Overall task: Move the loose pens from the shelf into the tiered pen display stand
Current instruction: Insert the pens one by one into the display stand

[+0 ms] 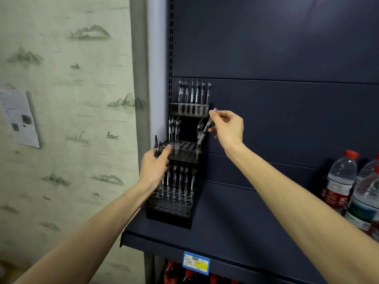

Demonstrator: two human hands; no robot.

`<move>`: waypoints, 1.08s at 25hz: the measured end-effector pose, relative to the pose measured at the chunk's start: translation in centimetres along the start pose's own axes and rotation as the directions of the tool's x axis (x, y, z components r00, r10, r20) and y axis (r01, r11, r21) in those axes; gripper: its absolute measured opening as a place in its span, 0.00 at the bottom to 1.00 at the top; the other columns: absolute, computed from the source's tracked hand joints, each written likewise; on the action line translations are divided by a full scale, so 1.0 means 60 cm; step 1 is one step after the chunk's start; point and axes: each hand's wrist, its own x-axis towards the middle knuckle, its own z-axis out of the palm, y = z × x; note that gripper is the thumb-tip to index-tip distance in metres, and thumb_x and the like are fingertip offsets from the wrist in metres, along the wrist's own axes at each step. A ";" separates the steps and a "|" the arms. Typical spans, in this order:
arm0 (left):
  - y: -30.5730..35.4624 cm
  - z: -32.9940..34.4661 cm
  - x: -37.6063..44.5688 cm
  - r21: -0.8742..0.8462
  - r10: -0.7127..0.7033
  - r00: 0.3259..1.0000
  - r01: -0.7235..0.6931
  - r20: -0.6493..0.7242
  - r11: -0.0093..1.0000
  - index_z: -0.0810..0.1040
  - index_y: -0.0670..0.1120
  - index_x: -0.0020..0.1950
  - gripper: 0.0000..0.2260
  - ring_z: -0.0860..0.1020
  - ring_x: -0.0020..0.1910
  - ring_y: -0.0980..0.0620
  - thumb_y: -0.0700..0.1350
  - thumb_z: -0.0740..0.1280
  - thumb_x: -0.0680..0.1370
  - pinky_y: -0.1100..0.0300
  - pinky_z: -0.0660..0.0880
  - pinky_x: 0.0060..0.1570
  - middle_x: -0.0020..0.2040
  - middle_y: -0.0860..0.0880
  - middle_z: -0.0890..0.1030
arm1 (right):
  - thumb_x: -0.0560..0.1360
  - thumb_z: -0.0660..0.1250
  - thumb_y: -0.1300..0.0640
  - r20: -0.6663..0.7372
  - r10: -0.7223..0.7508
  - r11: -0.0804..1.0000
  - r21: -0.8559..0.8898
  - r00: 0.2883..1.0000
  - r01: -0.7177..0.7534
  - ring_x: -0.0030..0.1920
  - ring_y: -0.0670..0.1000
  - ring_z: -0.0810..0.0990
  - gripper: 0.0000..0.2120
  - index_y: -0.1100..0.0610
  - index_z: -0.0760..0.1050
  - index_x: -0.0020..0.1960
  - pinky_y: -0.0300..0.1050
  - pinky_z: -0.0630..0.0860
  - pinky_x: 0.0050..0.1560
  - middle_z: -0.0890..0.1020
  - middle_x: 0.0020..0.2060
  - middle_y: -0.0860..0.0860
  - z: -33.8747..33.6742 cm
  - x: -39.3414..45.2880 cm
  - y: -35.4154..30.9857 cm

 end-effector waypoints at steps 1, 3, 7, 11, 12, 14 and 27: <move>0.006 0.000 0.003 -0.001 0.018 1.000 -0.018 -0.009 1.000 0.76 0.50 0.41 0.17 0.70 0.31 0.49 0.63 0.69 0.74 0.54 0.67 0.36 0.31 0.52 0.75 | 0.77 0.73 0.49 -0.004 -0.021 1.000 -0.012 1.000 0.021 0.33 0.49 0.85 0.08 0.53 0.82 0.51 0.45 0.79 0.38 0.86 0.40 0.48 0.000 0.000 0.001; 0.015 0.004 0.009 0.015 0.052 0.998 -0.051 -0.028 0.999 0.74 0.51 0.41 0.16 0.70 0.33 0.50 0.63 0.67 0.73 0.51 0.67 0.39 0.32 0.51 0.74 | 0.77 0.74 0.48 -0.006 -0.069 0.996 -0.061 0.998 0.069 0.33 0.49 0.85 0.09 0.53 0.82 0.51 0.45 0.78 0.37 0.86 0.40 0.47 -0.001 0.000 0.000; 0.019 0.010 0.016 -0.018 0.072 0.996 -0.073 -0.049 0.997 0.73 0.51 0.39 0.14 0.70 0.30 0.50 0.57 0.67 0.80 0.54 0.68 0.37 0.29 0.54 0.74 | 0.76 0.74 0.48 0.089 -0.081 0.977 -0.191 0.993 0.097 0.31 0.48 0.85 0.08 0.52 0.84 0.50 0.44 0.78 0.36 0.86 0.38 0.46 0.004 0.001 0.005; 0.021 0.013 0.015 -0.086 0.091 0.995 -0.095 -0.047 0.992 0.76 0.43 0.43 0.18 0.77 0.27 0.48 0.57 0.65 0.83 0.56 0.74 0.30 0.30 0.48 0.79 | 0.75 0.75 0.44 0.169 -0.031 0.937 -0.339 0.985 0.087 0.34 0.46 0.86 0.08 0.48 0.84 0.46 0.50 0.83 0.48 0.86 0.37 0.44 0.013 -0.001 0.018; 0.022 0.013 0.015 -0.097 0.091 0.994 -0.097 -0.061 0.991 0.76 0.41 0.42 0.20 0.79 0.27 0.48 0.56 0.64 0.83 0.58 0.75 0.28 0.30 0.47 0.79 | 0.75 0.74 0.43 0.167 -0.042 0.924 -0.369 0.985 0.102 0.36 0.46 0.86 0.08 0.47 0.84 0.46 0.50 0.83 0.48 0.86 0.38 0.43 0.013 -0.002 0.019; 0.022 0.009 0.018 -0.097 0.084 0.992 -0.093 -0.098 0.991 0.76 0.42 0.39 0.21 0.79 0.28 0.48 0.57 0.64 0.84 0.58 0.75 0.28 0.30 0.46 0.80 | 0.75 0.74 0.42 0.171 -0.073 0.898 -0.417 0.983 0.139 0.39 0.46 0.85 0.09 0.47 0.84 0.47 0.48 0.82 0.48 0.85 0.38 0.43 0.013 -0.001 0.016; 0.009 -0.002 0.017 0.151 0.098 0.990 -0.082 -0.097 0.985 0.72 0.45 0.36 0.27 0.73 0.33 0.47 0.67 0.60 0.81 0.52 0.68 0.39 0.31 0.45 0.74 | 0.77 0.72 0.44 0.262 -0.079 0.774 -0.591 0.962 0.225 0.34 0.47 0.82 0.13 0.52 0.83 0.41 0.49 0.83 0.45 0.84 0.31 0.46 0.014 -0.011 0.012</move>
